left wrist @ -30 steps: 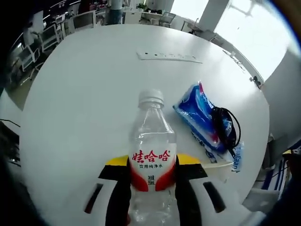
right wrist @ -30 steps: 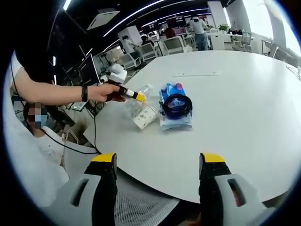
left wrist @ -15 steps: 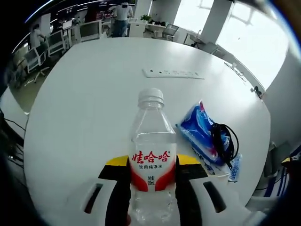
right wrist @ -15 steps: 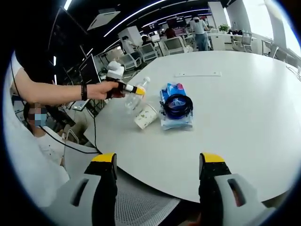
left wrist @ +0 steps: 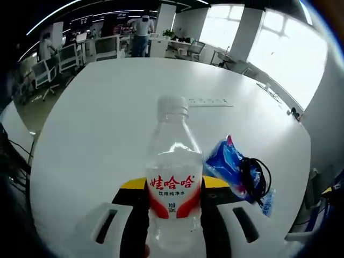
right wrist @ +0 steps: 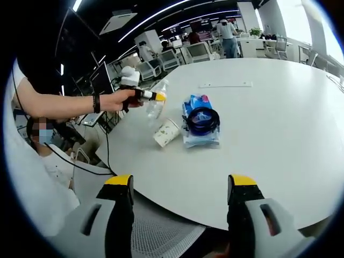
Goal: Arrange the tabletop items into an orderly group along one side of the table until the central work area is clear of visible clutter.
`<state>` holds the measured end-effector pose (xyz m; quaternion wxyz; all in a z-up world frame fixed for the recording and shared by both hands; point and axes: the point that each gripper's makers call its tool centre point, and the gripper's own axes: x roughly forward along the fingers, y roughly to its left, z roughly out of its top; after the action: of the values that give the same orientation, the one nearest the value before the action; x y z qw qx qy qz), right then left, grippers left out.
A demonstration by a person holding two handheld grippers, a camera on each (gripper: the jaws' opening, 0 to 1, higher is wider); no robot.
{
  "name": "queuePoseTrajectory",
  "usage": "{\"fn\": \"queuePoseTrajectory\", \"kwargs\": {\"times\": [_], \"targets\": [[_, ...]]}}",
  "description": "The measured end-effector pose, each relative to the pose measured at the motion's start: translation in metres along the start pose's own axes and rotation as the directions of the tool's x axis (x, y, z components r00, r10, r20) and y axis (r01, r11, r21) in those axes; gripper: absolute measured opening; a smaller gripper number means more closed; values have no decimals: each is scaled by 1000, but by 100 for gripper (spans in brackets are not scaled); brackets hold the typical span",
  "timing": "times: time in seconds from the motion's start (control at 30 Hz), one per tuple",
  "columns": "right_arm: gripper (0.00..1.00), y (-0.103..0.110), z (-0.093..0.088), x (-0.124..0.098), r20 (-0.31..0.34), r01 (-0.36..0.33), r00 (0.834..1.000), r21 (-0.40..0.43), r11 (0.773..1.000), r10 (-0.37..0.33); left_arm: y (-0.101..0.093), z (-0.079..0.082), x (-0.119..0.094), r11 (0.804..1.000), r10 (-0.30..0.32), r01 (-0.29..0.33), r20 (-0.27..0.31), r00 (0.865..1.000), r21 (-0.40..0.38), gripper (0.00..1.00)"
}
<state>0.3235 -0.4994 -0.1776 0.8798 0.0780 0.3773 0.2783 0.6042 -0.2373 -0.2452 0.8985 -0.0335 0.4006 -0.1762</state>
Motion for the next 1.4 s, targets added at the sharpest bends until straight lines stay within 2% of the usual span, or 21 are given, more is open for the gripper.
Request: {"fn": "queuePoseTrajectory", "kwargs": {"times": [0.17,0.4,0.57,0.97,1.07,1.4], "targets": [[70,0,1,-1,3,2,1000,1,1000,-2,6,7,-1,1000,16,-16,32,999,5,35],[70,1,-1,-1,-1,2,1000,-1,1000,-2,16,22,-7,998,62,-64,120,991,12,36],[70,1,-1,-1,-2,1,1000,-1,1000,-1,18,27,-7,997,74,-77,140,987,16,36],[70,0,-3,-3,-4,7,1000,-1,1000,-7,18,13,-4,994,97,-105,156,983,42,35],[70,-1,-4,-3,-4,9,1000,-1,1000,-9,16,8,-4,991,100,-111,159,982,68,35],[70,-3,-2,-3,-3,11,1000,-8,1000,-11,15,-8,-7,992,95,-107,161,982,67,35]]}}
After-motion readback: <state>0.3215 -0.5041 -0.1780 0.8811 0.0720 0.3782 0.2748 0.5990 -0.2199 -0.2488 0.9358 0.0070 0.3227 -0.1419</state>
